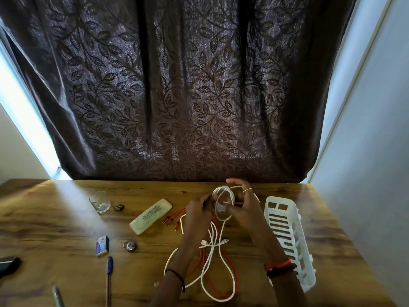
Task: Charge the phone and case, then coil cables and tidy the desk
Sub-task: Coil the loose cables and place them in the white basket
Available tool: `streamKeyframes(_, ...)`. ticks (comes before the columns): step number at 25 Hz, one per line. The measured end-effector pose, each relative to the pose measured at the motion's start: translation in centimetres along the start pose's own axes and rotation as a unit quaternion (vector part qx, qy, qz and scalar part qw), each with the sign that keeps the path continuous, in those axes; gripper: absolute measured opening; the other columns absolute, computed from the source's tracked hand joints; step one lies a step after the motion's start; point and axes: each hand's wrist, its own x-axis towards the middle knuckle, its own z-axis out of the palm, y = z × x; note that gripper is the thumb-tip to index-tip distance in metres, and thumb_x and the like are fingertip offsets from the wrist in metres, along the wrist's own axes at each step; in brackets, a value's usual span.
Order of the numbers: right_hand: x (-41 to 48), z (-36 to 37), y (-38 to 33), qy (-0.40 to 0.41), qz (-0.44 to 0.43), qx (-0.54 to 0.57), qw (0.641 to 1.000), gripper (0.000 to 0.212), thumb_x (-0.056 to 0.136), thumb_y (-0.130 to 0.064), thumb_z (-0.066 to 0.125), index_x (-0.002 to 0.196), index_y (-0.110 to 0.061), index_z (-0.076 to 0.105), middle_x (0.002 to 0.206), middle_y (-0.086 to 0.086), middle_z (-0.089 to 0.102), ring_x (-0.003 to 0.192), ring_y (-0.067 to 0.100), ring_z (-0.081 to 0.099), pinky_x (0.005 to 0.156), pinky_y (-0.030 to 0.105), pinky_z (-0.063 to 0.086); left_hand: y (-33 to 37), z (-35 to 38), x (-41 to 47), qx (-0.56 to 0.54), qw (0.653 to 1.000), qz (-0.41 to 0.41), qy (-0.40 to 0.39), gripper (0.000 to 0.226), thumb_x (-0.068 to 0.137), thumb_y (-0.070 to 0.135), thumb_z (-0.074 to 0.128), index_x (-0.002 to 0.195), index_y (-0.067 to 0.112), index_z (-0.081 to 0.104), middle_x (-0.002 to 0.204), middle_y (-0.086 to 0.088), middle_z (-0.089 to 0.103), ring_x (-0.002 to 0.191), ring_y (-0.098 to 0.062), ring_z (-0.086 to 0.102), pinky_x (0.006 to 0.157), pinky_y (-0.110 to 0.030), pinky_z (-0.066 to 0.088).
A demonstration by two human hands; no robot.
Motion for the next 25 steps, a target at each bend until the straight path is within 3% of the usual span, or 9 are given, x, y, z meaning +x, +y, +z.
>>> streamKeyframes(2, -0.1, -0.1, 0.0, 0.043, -0.018, -0.072, 0.996, 0.050, 0.080, -0.005, 0.068, 0.122, -0.023, 0.047, 0.112, -0.001, 0.058, 0.104, 0.016, 0.057, 0.082, 0.023, 0.048, -0.3, -0.4, 0.3, -0.011, 1.000, -0.021, 0.014, 0.017, 0.093, 0.019, 0.055, 0.101, 0.014, 0.069, 0.073, 0.001, 0.070, 0.060, -0.007, 0.063, 0.054, -0.024, 0.051)
streamKeyframes(5, -0.5, -0.4, 0.5, 0.061, 0.085, -0.067, 0.992, 0.032, 0.083, -0.019, 0.068, 0.111, -0.019, 0.054, 0.101, 0.000, 0.064, 0.084, 0.009, 0.063, 0.062, 0.016, 0.049, -0.3, -0.7, 0.1, -0.022, 0.999, -0.038, 0.018, 0.017, 0.092, 0.023, 0.057, 0.102, 0.016, 0.069, 0.082, -0.006, 0.073, 0.075, -0.029, 0.069, 0.067, -0.043, 0.054)
streamKeyframes(8, -0.7, -1.4, 0.4, 0.020, 0.158, 0.068, 0.985, 0.037, 0.082, -0.012, 0.068, 0.112, -0.023, 0.049, 0.095, 0.008, 0.069, 0.072, 0.012, 0.068, 0.056, 0.020, 0.051, -0.4, -0.8, -0.1, -0.007, 0.999, -0.028, 0.019, 0.019, 0.092, 0.021, 0.057, 0.105, 0.014, 0.069, 0.082, -0.006, 0.073, 0.072, -0.022, 0.066, 0.062, -0.032, 0.051)
streamKeyframes(10, -1.1, -2.4, -0.3, -0.029, 0.179, 0.121, 0.976, 0.033, 0.081, -0.012, 0.070, 0.108, -0.019, 0.051, 0.086, 0.007, 0.070, 0.052, 0.009, 0.059, 0.047, 0.020, 0.046, -0.3, -0.8, -0.2, 0.004, 1.000, -0.022, 0.019, 0.020, 0.092, 0.020, 0.056, 0.105, 0.014, 0.070, 0.079, 0.000, 0.072, 0.070, -0.017, 0.065, 0.058, -0.026, 0.048)
streamKeyframes(13, -1.6, -4.5, -0.9, -0.098, 0.188, 0.044, 0.976, 0.021, 0.080, -0.024, 0.071, 0.092, -0.010, 0.059, 0.079, 0.005, 0.073, 0.036, 0.005, 0.042, 0.037, 0.016, 0.033, -0.9, -1.4, -0.1, 0.028, 0.998, -0.020, 0.048, 0.020, 0.092, 0.022, 0.057, 0.105, 0.015, 0.070, 0.073, -0.002, 0.069, 0.063, -0.017, 0.058, 0.054, -0.027, 0.042)
streamKeyframes(16, -1.9, -6.2, -0.6, -0.170, 0.175, 0.032, 0.969, 0.018, 0.083, -0.020, 0.068, 0.097, -0.011, 0.061, 0.083, 0.005, 0.075, 0.049, 0.012, 0.061, 0.046, 0.019, 0.047, -2.2, -2.0, 0.1, -0.005, 0.997, -0.042, 0.061, 0.015, 0.092, 0.024, 0.057, 0.094, 0.023, 0.072, 0.071, -0.011, 0.071, 0.060, -0.019, 0.056, 0.055, -0.029, 0.042)
streamKeyframes(19, -1.5, -5.3, 0.7, -0.078, 0.120, -0.050, 0.988, 0.012, 0.084, -0.015, 0.067, 0.095, -0.014, 0.065, 0.088, 0.004, 0.073, 0.078, 0.014, 0.069, 0.073, 0.025, 0.055, -1.6, -1.5, -0.5, -0.170, 0.979, -0.104, 0.039, 0.016, 0.092, 0.020, 0.057, 0.093, 0.016, 0.072, 0.085, -0.013, 0.074, 0.077, -0.021, 0.069, 0.069, -0.027, 0.055)
streamKeyframes(21, -1.1, -4.0, 1.7, 0.036, 0.051, -0.196, 0.979, 0.009, 0.086, -0.017, 0.063, 0.091, -0.016, 0.070, 0.094, 0.001, 0.070, 0.087, 0.010, 0.062, 0.072, 0.016, 0.044, -0.5, -0.6, -1.4, -0.275, 0.951, -0.140, 0.012, 0.019, 0.093, 0.014, 0.054, 0.097, 0.003, 0.068, 0.091, -0.012, 0.074, 0.086, -0.021, 0.071, 0.073, -0.022, 0.056)
streamKeyframes(25, -1.4, -1.9, 2.1, 0.138, 0.008, -0.211, 0.968, 0.021, 0.091, -0.021, 0.057, 0.106, -0.013, 0.069, 0.102, 0.003, 0.070, 0.085, 0.008, 0.056, 0.070, 0.014, 0.038, 1.0, 1.5, -2.9, -0.394, 0.903, -0.171, -0.007, 0.021, 0.095, 0.009, 0.050, 0.098, -0.006, 0.063, 0.092, -0.017, 0.073, 0.087, -0.022, 0.071, 0.072, -0.023, 0.058)
